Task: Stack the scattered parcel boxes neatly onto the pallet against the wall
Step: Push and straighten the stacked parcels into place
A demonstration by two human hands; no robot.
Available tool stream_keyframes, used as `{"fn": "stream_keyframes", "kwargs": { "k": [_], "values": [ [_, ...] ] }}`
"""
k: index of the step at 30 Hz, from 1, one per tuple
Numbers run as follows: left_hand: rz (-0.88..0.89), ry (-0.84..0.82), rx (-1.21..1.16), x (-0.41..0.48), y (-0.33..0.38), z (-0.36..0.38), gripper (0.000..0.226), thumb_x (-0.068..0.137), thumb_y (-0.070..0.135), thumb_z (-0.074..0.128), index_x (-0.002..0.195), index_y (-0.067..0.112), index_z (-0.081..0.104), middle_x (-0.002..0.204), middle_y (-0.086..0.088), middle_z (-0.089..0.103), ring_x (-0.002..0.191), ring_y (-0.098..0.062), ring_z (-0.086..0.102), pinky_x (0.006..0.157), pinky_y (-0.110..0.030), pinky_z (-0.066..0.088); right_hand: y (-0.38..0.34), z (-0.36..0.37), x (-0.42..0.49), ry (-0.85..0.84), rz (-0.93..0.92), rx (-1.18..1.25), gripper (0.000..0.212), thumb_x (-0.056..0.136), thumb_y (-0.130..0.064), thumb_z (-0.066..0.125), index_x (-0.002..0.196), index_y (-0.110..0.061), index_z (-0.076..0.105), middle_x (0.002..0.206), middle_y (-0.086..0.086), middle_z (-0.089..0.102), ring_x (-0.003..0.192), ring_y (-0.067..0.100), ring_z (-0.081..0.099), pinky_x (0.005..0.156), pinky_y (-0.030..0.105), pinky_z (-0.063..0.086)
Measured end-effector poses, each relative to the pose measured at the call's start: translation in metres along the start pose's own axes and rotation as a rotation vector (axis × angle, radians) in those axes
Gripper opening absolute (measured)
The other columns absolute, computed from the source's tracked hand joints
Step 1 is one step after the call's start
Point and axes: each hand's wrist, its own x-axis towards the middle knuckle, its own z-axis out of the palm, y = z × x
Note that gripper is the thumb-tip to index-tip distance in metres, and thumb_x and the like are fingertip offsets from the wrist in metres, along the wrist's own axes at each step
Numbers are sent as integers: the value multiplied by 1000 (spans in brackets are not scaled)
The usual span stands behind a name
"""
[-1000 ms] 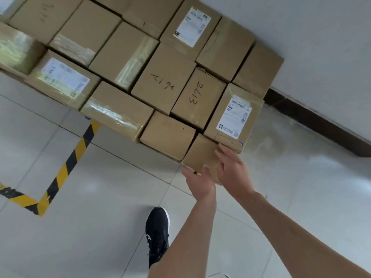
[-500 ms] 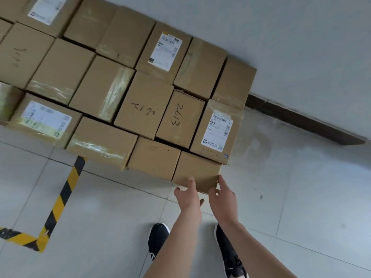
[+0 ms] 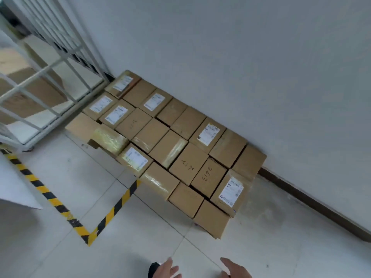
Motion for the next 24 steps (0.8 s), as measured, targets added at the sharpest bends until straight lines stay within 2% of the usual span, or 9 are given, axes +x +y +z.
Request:
{"fn": "stream_keyframes", "kwargs": {
  "k": [2,3,6,9,11,13,16,20,24],
  "values": [
    [83,-4,-8,-57,10,2,25,102,26,51,106,1,53,102,-15,62,99,-39,60,78,-46,47,-21,-14,-47,167,-54,-2,54,99,-40,41,151,-31,28,155,-8,34,139,8,36,110,18,27],
    [144,-22,-11,-84,16,4,25,101,29,53,109,6,57,106,-13,64,103,-36,61,79,-45,50,-33,-19,-72,239,-90,-2,51,98,-40,44,148,-34,35,152,-10,40,136,7,40,108,19,30],
    [321,-112,25,-160,45,6,23,102,34,49,113,16,58,110,-7,66,102,-26,64,76,-42,56,-80,-39,-138,334,-244,12,49,98,-38,43,146,-32,39,144,-6,51,127,14,49,103,26,38],
    [463,-217,63,-229,78,-1,24,102,35,47,117,20,56,115,-4,67,104,-22,65,79,-39,57,-141,-64,-192,429,-337,25,51,99,-34,43,149,-24,38,144,-1,51,121,16,54,99,29,41],
    [506,-252,68,-270,99,-12,25,102,35,47,119,19,56,117,-5,66,106,-23,65,87,-43,56,-181,-76,-225,482,-383,57,51,99,-34,44,149,-22,38,147,-1,48,124,17,54,101,31,40],
    [526,-272,76,-304,119,-29,27,102,36,49,120,18,56,117,-5,66,108,-24,64,92,-45,54,-215,-84,-252,524,-430,99,51,99,-36,46,148,-22,39,150,-2,45,133,16,46,106,32,36],
    [583,-293,123,-334,142,-62,30,101,37,50,121,16,58,117,-5,67,108,-24,65,93,-47,54,-255,-87,-277,554,-461,112,51,98,-41,46,147,-26,40,150,-3,45,135,16,43,106,35,37],
    [616,-279,175,-341,164,-112,22,102,37,47,114,23,59,115,-3,68,104,-22,66,90,-44,55,-285,-75,-284,571,-444,204,50,98,-42,47,146,-28,41,150,-3,45,136,17,42,106,36,37],
    [608,-206,290,-320,189,-143,23,101,40,48,120,28,54,117,1,66,105,-18,65,83,-39,56,-303,-53,-265,575,-387,313,55,98,-40,49,149,-25,35,153,-3,39,139,16,37,110,36,34]
  ]
}}
